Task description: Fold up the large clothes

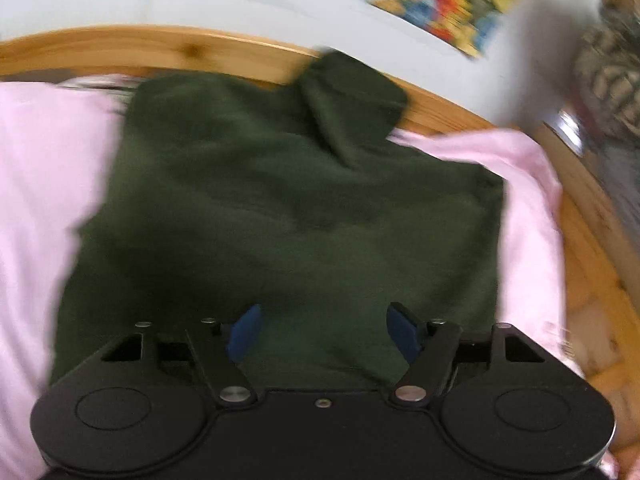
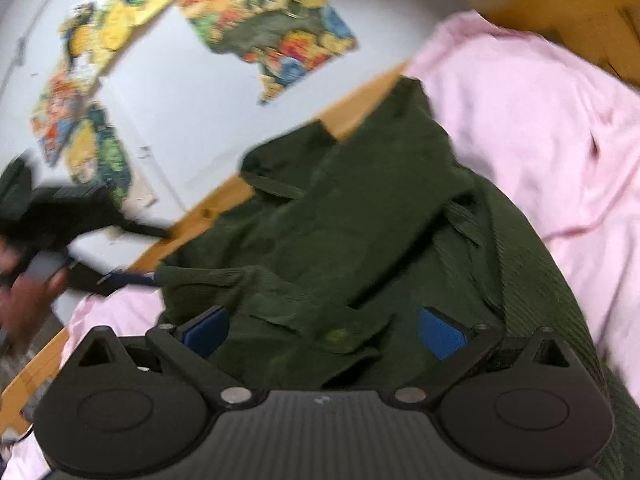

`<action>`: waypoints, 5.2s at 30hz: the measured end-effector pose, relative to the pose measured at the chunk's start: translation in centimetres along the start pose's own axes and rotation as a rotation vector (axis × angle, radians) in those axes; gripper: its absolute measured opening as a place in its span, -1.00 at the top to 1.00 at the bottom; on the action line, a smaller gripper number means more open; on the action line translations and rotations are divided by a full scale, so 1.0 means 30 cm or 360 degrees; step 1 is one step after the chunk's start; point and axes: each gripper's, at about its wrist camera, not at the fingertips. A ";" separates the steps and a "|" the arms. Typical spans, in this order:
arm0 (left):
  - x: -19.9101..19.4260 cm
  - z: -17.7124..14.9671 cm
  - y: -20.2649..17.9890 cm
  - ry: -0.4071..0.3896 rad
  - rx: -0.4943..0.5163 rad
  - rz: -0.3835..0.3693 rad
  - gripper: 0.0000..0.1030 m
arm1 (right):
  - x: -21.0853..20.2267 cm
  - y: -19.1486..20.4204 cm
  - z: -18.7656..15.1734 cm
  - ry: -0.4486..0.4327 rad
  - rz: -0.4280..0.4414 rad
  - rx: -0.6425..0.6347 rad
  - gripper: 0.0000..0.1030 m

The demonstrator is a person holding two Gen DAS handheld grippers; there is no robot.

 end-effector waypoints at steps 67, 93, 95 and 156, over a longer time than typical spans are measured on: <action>-0.059 -0.122 0.639 -0.0790 -0.0266 0.0159 -0.08 | 0.517 0.674 0.340 -0.0152 0.0117 -0.1200 -0.77; 0.184 -0.008 0.397 -0.0727 0.0105 0.0141 -0.72 | 0.673 0.520 0.598 -0.0271 -0.0540 -0.0945 -0.98; 0.233 -0.009 0.369 -0.0662 0.0180 0.0141 -0.74 | 0.767 0.516 0.645 -0.0277 -0.0584 -0.0882 -0.87; 0.190 -0.017 0.437 -0.0424 -0.0071 -0.0102 0.78 | 0.199 0.299 -0.110 -0.0376 -0.0278 -0.1727 0.34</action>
Point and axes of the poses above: each gripper's, at about its wrist camera, not at the fingertips, and x roughly the way its jaws point, y to its left, z to its top, and after that the axes turned 13 degrees about -z, right-handed
